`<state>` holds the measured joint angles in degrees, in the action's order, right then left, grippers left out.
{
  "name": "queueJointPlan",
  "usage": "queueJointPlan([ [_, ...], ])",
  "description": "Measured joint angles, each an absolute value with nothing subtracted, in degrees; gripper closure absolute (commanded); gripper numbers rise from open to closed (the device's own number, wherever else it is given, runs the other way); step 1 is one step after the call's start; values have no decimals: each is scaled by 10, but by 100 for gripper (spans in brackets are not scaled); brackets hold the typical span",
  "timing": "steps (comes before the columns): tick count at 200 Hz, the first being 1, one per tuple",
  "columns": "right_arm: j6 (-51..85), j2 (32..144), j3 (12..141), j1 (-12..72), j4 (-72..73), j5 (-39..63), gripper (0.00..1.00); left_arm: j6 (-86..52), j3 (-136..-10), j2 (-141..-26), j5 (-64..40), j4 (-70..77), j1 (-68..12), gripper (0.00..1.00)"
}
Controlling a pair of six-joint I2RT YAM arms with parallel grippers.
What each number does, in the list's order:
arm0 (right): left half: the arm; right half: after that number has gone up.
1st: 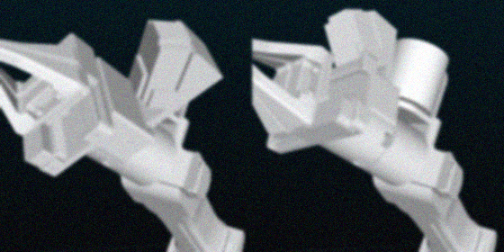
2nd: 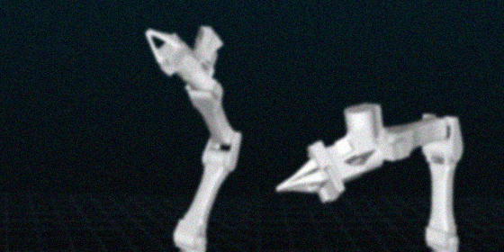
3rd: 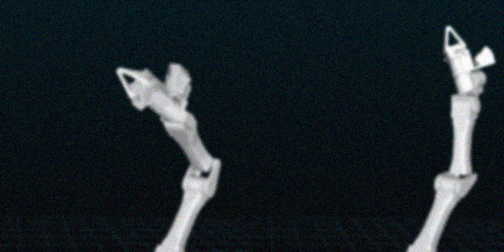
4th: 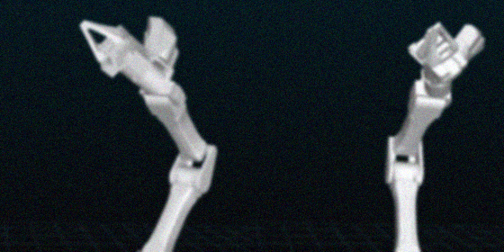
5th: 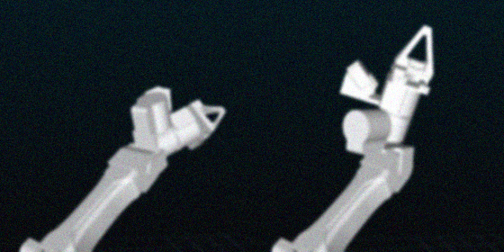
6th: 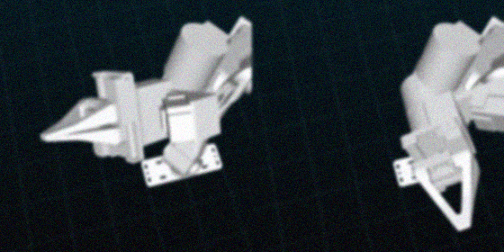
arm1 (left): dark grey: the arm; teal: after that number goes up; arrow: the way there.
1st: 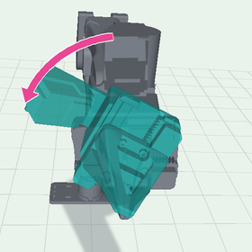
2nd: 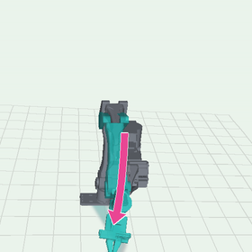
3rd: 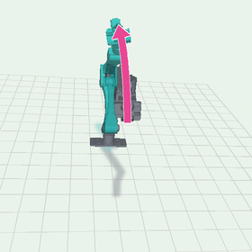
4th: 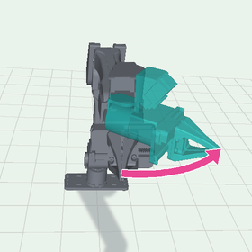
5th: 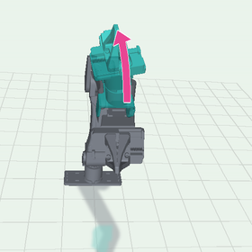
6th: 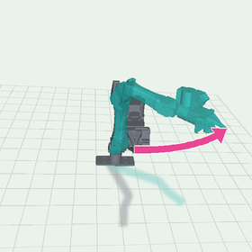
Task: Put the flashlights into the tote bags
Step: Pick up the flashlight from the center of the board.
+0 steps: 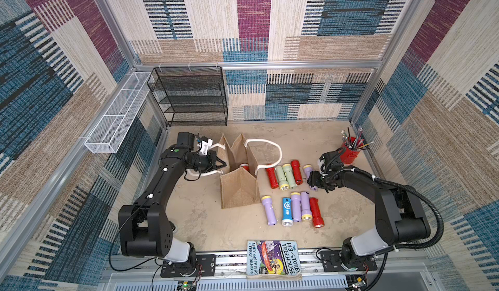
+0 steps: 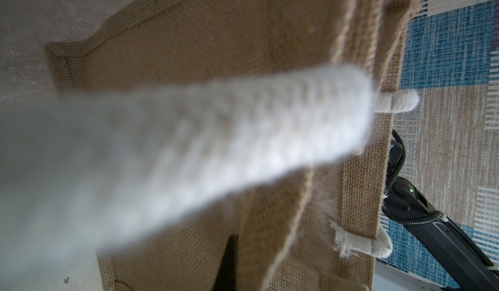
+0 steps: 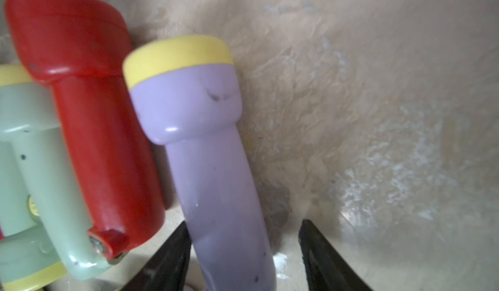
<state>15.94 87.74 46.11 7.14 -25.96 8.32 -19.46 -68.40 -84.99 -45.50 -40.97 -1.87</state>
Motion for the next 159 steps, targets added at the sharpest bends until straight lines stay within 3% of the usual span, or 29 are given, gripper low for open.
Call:
queueJointPlan([
  [159, 140, 919, 481, 111, -250, -15, 53, -195, -684, -851, -456, -410, -19, 96],
])
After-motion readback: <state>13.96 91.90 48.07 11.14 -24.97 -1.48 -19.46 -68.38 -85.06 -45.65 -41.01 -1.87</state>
